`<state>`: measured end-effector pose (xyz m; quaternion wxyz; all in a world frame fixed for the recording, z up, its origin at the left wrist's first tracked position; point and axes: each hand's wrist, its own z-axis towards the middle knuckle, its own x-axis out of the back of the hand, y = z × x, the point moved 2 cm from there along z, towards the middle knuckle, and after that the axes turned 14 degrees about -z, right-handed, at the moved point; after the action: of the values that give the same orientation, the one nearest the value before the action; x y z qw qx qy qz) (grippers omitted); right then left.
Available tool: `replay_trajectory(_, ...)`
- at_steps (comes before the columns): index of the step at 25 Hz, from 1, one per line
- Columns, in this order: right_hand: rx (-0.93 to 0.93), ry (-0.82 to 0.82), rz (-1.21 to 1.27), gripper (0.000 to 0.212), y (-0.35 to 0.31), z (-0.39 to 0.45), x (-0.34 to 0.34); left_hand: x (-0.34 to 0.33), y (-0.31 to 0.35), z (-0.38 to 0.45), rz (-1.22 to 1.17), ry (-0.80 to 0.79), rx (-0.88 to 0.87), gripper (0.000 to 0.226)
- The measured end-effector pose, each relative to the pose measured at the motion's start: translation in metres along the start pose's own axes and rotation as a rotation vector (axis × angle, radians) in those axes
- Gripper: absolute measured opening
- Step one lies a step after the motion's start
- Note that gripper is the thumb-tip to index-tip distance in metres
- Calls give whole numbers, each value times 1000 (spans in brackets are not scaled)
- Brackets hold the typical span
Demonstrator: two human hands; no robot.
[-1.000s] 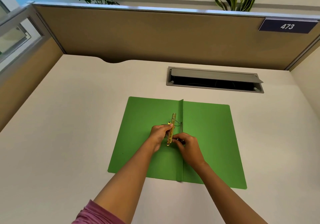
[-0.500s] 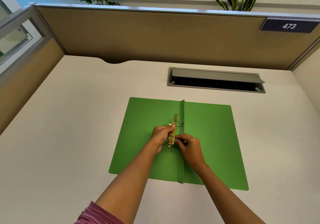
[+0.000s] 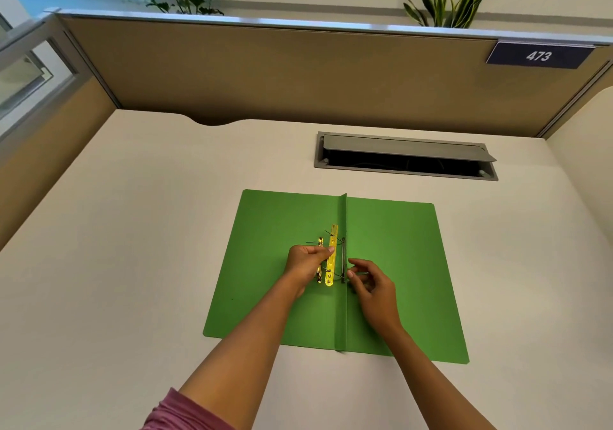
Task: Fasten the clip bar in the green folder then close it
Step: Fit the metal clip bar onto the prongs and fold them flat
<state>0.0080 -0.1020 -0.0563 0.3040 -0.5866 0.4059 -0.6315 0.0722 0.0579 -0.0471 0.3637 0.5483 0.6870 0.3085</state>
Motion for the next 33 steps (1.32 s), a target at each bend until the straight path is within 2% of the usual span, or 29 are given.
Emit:
replay_trajectory(4, -61, 12, 77, 25, 3, -1, 5, 0, 2, -5, 20, -44, -67, 33)
replay_trajectory(7, -123, 14, 98, 26, 4, 0, 6, -1, -1, -10, 123, -90, -150, 35)
replay_trajectory(10, -174, -7, 119, 20, 4, 2, 6, -1, -4, -17, 316, -182, -284, 38)
replay_trajectory(13, -226, -51, 138, 10, 3, 6, 8, -1, -9, -19, 606, -261, -430, 36)
replay_trajectory(15, -257, -67, 122, 13, 1, 8, 9, -3, -10, -21, 736, -282, -481, 34)
replay_trajectory(18, -343, -78, 70, 17, -4, 12, 9, -8, -10, -22, 843, -281, -492, 33)
replay_trajectory(22, -512, -215, 77, 18, -14, 13, 6, -12, -6, -19, 945, -265, -449, 34)
replay_trajectory(24, -542, -215, 27, 16, -16, 10, 6, -13, -5, -18, 958, -246, -425, 34)
replay_trajectory(28, -488, -163, -207, 9, -27, 2, 8, -17, -3, -17, 972, -215, -381, 36)
replay_trajectory(33, -315, -118, -490, 16, -46, -3, 8, -20, -1, -15, 965, -193, -350, 33)
